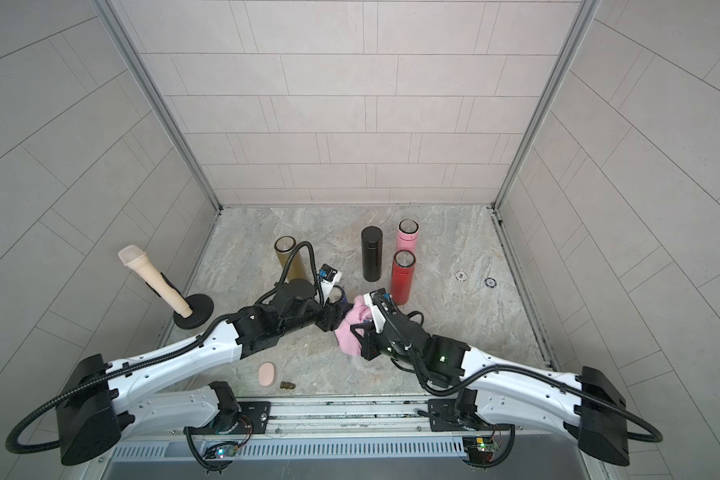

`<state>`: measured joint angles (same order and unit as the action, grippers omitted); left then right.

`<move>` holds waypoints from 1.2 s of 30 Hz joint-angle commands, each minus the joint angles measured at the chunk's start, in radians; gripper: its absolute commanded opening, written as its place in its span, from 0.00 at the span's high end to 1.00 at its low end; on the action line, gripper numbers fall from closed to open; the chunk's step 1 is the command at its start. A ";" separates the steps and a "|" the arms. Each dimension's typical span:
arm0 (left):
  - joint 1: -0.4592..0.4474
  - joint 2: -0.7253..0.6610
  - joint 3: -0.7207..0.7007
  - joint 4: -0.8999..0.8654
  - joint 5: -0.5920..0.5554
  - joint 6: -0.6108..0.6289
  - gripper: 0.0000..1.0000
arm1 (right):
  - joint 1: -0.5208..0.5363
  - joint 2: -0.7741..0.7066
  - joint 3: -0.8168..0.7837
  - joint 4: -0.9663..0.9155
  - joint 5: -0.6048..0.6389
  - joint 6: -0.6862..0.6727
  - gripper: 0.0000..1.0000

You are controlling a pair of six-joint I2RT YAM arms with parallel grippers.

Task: Wipe the surface of the thermos
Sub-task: Wipe the dirt from the surface of the thermos.

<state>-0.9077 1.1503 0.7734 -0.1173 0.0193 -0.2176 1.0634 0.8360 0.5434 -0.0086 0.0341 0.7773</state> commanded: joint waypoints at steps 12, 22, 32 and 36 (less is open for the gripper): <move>-0.078 -0.129 -0.003 -0.059 0.043 0.268 1.00 | -0.302 -0.191 0.036 0.062 -0.342 0.195 1.00; -0.078 -0.094 -0.052 0.105 0.062 0.247 1.00 | -0.303 -0.071 -0.024 0.337 -0.523 0.418 1.00; -0.100 -0.017 -0.047 0.209 0.127 0.225 1.00 | -0.295 0.089 -0.005 0.340 -0.503 0.467 1.00; -0.105 0.002 -0.033 0.203 0.139 0.230 1.00 | -0.295 0.208 0.093 0.362 -0.504 0.449 1.00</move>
<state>-0.9955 1.1397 0.7040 0.0097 0.1024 -0.0029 0.7639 0.9920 0.5896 0.3416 -0.4606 1.2106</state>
